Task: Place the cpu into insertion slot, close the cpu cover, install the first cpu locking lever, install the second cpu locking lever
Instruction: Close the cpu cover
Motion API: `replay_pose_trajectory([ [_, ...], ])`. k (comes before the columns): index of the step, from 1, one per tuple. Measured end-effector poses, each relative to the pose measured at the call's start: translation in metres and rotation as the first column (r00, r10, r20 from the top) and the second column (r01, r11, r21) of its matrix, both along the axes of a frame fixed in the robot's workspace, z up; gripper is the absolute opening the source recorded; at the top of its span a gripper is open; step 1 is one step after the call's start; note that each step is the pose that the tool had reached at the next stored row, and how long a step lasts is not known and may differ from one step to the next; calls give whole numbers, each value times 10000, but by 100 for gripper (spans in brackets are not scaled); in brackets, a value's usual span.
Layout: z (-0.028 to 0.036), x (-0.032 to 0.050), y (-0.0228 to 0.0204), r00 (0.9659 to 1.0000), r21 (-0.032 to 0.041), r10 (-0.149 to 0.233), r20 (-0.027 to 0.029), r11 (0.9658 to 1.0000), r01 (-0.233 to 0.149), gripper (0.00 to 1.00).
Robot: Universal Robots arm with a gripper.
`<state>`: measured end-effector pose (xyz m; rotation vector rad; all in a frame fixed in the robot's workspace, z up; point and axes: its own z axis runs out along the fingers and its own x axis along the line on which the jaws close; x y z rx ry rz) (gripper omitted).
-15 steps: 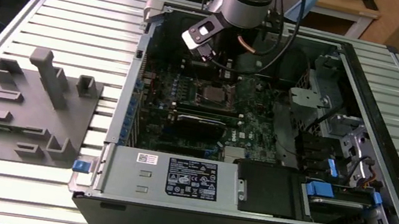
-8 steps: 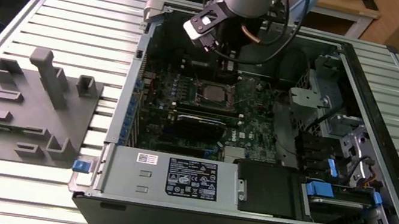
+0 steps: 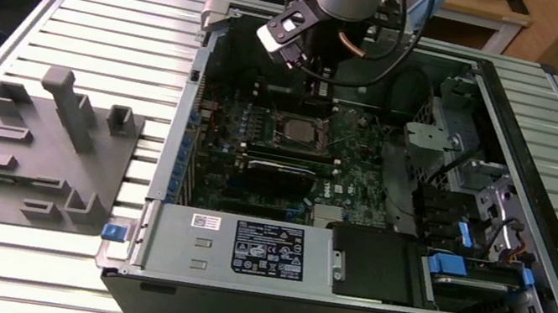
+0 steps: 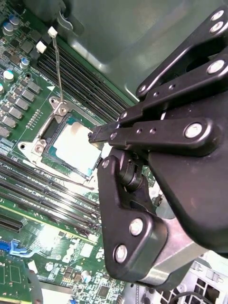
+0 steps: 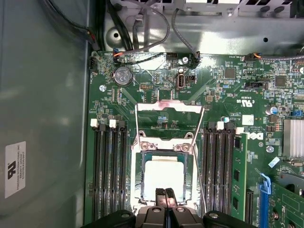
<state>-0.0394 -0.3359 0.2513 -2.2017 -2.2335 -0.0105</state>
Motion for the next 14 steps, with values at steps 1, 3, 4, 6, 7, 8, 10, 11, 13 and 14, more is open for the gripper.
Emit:
replay_pose_trajectory([
  [1,0,0,0,10000,1,-1,0,10000,1,11],
  [3,2,0,0,10000,0,-1,0,10000,1,11],
  [4,7,0,-1,10000,-5,-1,-3,10000,1,11],
  [6,13,0,0,10000,0,-1,0,10000,1,11],
  [7,13,0,0,10000,1,-1,1,10000,1,11],
  [8,13,0,0,10000,2,-1,1,10000,1,11],
  [10,23,0,0,10000,0,-1,0,10000,1,11],
  [11,23,0,0,10000,0,-1,0,10000,1,11],
  [13,27,0,0,10000,-3,-1,-2,10000,1,11],
  [14,33,-1,-1,10000,-5,-1,-3,10000,1,11],
])
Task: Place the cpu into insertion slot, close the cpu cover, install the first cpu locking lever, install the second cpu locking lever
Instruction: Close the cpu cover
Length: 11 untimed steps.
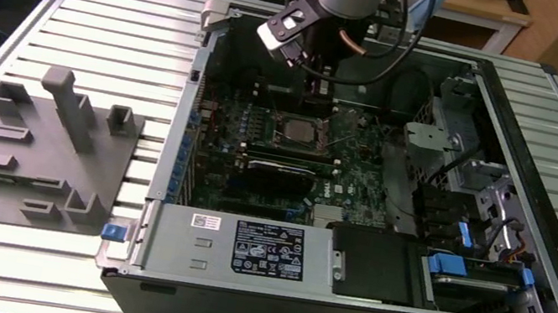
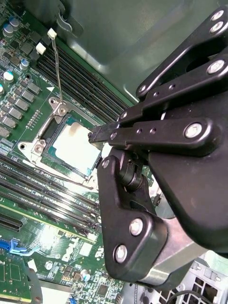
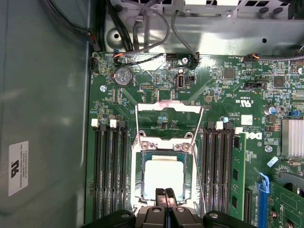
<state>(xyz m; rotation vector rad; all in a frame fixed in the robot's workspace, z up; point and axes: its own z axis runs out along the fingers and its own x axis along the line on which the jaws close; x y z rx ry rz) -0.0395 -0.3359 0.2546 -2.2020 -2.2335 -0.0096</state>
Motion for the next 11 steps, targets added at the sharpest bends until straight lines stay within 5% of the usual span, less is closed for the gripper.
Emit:
replay_pose_trajectory([
  [11,5,10,0,10000,-17,1,3,10000,-1,11],
])
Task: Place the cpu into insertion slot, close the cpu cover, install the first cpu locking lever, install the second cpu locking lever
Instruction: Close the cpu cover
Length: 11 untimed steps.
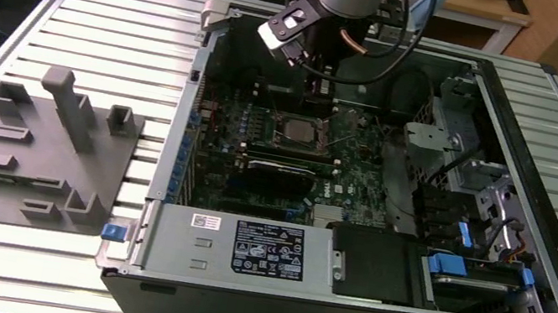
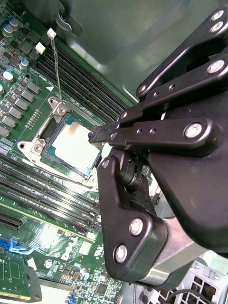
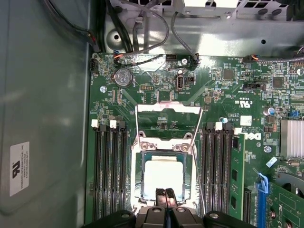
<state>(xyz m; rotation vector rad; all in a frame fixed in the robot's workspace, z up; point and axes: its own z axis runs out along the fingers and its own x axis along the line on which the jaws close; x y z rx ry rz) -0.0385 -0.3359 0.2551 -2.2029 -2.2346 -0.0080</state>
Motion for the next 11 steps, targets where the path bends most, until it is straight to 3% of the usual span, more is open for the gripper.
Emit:
replay_pose_trajectory([
  [11,0,30,0,10000,0,-1,0,10000,1,11],
])
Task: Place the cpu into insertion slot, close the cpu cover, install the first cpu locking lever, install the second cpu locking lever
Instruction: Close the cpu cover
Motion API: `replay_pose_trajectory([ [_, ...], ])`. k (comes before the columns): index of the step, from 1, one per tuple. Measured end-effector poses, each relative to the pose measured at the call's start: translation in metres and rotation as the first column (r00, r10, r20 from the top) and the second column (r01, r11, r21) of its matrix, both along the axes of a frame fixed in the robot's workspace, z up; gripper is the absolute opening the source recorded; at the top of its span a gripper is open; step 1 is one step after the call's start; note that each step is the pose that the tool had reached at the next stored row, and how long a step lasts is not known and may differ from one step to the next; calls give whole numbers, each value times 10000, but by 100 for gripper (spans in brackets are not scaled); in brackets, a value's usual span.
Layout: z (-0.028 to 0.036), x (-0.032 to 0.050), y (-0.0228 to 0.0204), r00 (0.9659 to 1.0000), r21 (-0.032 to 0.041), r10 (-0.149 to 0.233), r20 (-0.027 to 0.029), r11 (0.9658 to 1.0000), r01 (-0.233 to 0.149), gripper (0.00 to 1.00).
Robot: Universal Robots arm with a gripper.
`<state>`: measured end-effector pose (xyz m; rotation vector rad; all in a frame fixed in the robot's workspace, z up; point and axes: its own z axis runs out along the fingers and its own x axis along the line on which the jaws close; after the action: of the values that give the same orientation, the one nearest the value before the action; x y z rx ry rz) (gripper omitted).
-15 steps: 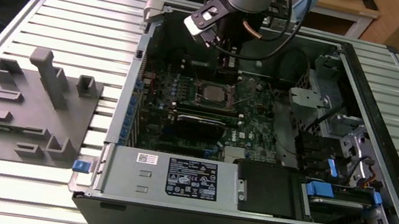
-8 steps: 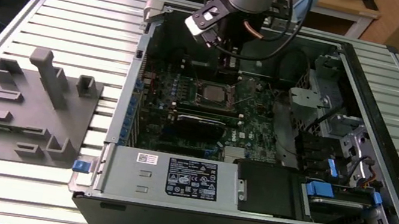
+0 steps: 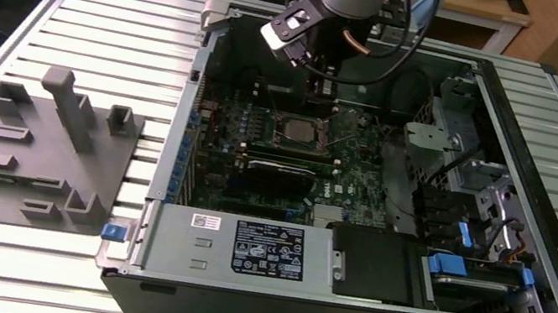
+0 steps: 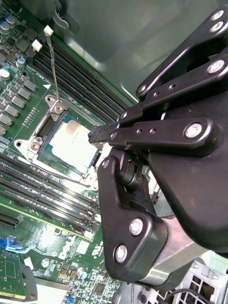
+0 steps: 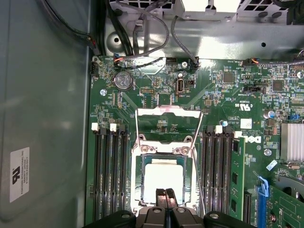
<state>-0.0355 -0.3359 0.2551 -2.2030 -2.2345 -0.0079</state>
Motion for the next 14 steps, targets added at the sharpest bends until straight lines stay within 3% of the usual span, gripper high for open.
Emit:
replay_pose_trajectory([
  [14,0,28,0,10000,0,0,0,10000,0,11],
])
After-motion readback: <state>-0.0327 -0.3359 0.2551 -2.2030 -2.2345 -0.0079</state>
